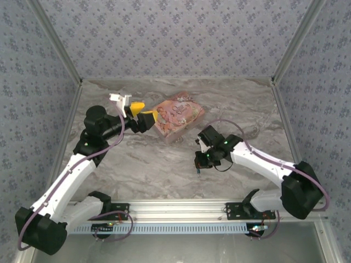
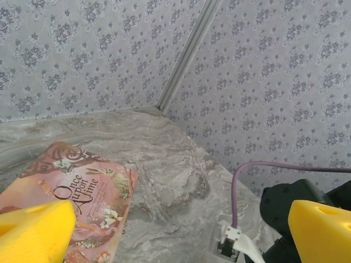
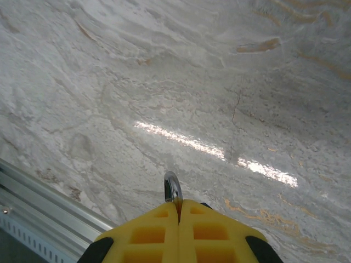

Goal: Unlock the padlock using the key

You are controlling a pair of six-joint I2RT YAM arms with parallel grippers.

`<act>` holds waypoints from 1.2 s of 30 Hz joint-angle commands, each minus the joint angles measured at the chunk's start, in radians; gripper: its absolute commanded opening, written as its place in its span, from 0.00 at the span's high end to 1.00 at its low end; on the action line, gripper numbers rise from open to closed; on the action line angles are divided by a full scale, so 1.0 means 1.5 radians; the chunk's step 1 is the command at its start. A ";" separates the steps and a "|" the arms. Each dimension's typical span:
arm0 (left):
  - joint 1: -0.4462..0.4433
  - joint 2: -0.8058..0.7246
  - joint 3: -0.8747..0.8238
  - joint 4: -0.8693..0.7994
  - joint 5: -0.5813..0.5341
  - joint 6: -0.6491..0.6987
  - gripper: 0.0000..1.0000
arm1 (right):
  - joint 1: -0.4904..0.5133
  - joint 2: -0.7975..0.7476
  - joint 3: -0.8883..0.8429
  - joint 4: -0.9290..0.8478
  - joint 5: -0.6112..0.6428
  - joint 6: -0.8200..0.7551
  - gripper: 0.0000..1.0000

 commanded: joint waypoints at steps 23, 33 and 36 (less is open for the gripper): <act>0.003 -0.019 0.021 -0.019 -0.016 0.028 0.01 | 0.014 0.110 -0.041 0.171 0.002 0.034 0.82; 0.003 -0.048 -0.003 -0.045 -0.126 0.049 0.01 | -0.033 -0.031 -0.021 0.118 0.130 -0.022 0.63; 0.004 -0.070 -0.023 -0.063 -0.236 0.056 0.01 | -0.068 -0.097 -0.013 0.098 0.188 -0.051 0.59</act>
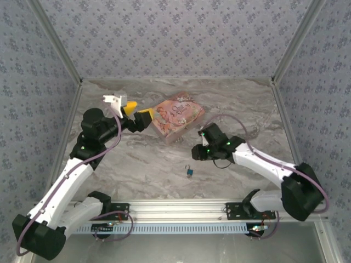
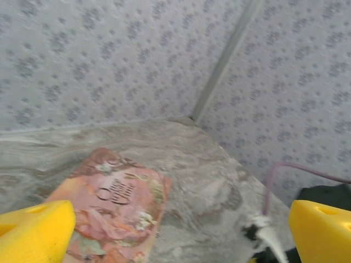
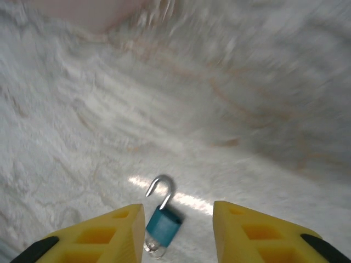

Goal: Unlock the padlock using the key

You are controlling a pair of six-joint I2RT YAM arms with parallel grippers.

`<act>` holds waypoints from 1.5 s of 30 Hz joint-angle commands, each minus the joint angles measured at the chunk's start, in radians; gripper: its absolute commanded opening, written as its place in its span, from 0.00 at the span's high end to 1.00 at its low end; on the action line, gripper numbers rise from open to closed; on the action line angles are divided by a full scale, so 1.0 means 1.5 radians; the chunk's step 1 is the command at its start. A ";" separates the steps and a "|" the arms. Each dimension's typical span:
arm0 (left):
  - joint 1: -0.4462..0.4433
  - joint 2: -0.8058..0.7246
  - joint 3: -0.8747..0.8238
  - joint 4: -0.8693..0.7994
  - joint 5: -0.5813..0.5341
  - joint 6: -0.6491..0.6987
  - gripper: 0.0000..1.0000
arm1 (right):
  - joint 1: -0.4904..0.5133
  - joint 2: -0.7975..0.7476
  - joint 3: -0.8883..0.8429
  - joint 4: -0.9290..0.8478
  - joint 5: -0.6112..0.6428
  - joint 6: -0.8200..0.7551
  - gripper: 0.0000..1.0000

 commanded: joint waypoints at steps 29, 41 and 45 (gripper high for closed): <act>0.154 0.087 -0.231 0.028 -0.554 0.046 0.00 | -0.479 -0.305 -0.348 0.425 0.258 -0.164 0.00; 0.165 0.167 -0.299 0.246 -0.506 0.174 0.01 | -0.510 -0.063 -0.378 0.744 0.139 -0.228 0.00; 0.166 0.223 -0.346 0.393 -0.485 0.198 0.01 | -0.510 -0.008 -0.368 0.813 0.090 -0.271 0.00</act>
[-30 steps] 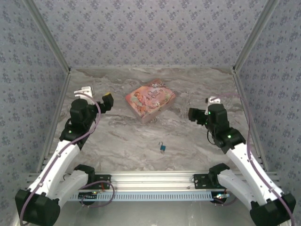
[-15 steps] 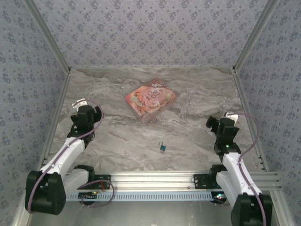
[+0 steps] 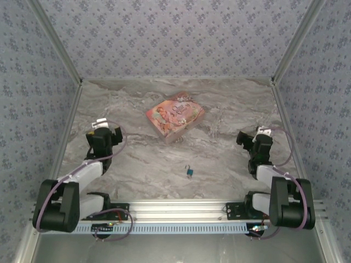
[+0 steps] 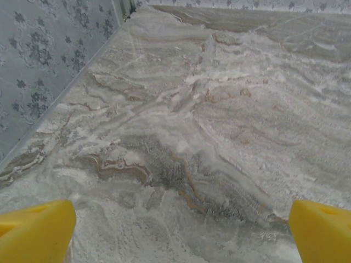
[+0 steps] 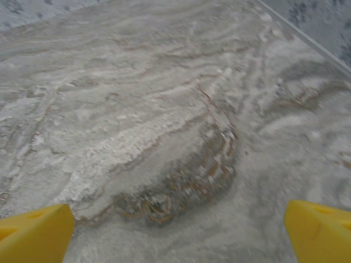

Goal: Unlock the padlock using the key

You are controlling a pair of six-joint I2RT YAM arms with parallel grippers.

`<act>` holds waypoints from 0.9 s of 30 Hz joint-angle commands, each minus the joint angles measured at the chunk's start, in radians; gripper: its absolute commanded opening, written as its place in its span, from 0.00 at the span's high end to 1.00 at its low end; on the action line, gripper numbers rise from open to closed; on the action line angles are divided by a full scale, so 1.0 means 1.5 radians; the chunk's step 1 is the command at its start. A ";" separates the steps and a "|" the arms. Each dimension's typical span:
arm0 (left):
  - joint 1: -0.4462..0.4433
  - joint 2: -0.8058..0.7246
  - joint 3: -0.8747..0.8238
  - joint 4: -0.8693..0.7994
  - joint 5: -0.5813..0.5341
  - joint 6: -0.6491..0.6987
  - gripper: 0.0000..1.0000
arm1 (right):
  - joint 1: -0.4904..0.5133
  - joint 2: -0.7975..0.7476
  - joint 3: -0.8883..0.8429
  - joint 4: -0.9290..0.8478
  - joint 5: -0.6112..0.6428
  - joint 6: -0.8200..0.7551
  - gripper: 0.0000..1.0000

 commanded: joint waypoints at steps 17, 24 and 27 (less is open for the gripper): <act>0.074 0.224 -0.004 0.321 0.224 0.112 0.00 | 0.027 0.213 0.110 0.123 -0.070 -0.123 0.00; 0.118 0.232 0.046 0.240 0.262 0.069 0.00 | 0.039 0.211 0.113 0.113 -0.055 -0.132 0.00; 0.116 0.232 0.047 0.240 0.260 0.071 0.01 | 0.047 0.211 0.113 0.112 -0.040 -0.137 0.00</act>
